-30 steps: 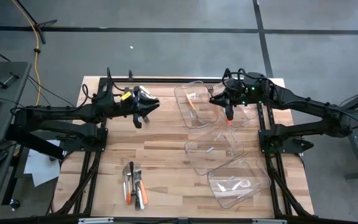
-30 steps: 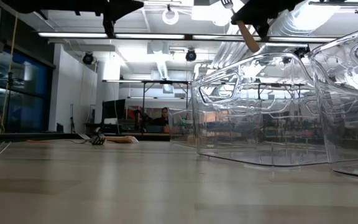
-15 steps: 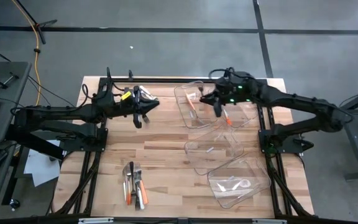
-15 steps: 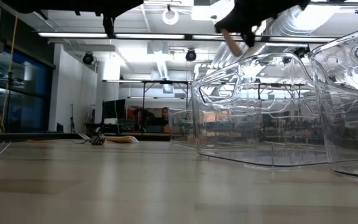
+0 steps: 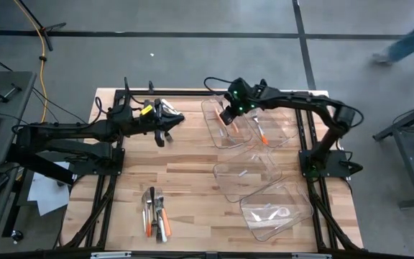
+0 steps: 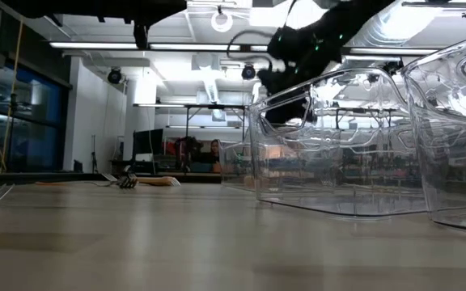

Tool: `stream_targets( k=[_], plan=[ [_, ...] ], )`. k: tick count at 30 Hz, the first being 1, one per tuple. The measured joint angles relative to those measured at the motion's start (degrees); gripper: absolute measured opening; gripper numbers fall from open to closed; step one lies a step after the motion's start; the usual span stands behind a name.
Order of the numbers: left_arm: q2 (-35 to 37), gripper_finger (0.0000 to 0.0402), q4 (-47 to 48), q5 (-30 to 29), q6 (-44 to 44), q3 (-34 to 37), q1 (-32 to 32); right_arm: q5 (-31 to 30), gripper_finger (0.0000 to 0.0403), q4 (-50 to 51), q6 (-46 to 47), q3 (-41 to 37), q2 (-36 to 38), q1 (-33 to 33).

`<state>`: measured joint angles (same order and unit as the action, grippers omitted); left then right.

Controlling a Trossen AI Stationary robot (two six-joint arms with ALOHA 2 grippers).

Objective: Sort silverware by color (type)
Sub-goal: Put the light orange fork into the left transparent bin, then put the orange fork into the right transparent bin

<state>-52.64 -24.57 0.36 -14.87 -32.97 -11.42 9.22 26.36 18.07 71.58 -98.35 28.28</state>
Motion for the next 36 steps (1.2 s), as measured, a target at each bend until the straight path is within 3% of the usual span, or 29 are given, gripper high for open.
stream_targets(
  k=[12,19,30,36],
  plan=[
    [0.00,0.0000,-0.07,-2.77,0.02,0.00,-0.20,-0.14,0.0021,-0.40,2.55,-0.01,-5.63,1.72],
    [0.00,0.0000,-0.10,-3.23,0.02,0.00,-0.20,-0.05,0.0055,-0.49,2.65,-0.01,-5.61,1.72],
    [0.00,0.0000,-0.11,-3.91,0.04,0.00,-0.20,0.46,0.0061,-0.48,2.15,-0.03,-5.37,1.61],
    [0.00,0.0000,-0.09,-4.13,0.04,0.00,-0.20,2.49,0.0062,-0.51,-3.02,-0.05,-0.64,1.85]
  ],
)
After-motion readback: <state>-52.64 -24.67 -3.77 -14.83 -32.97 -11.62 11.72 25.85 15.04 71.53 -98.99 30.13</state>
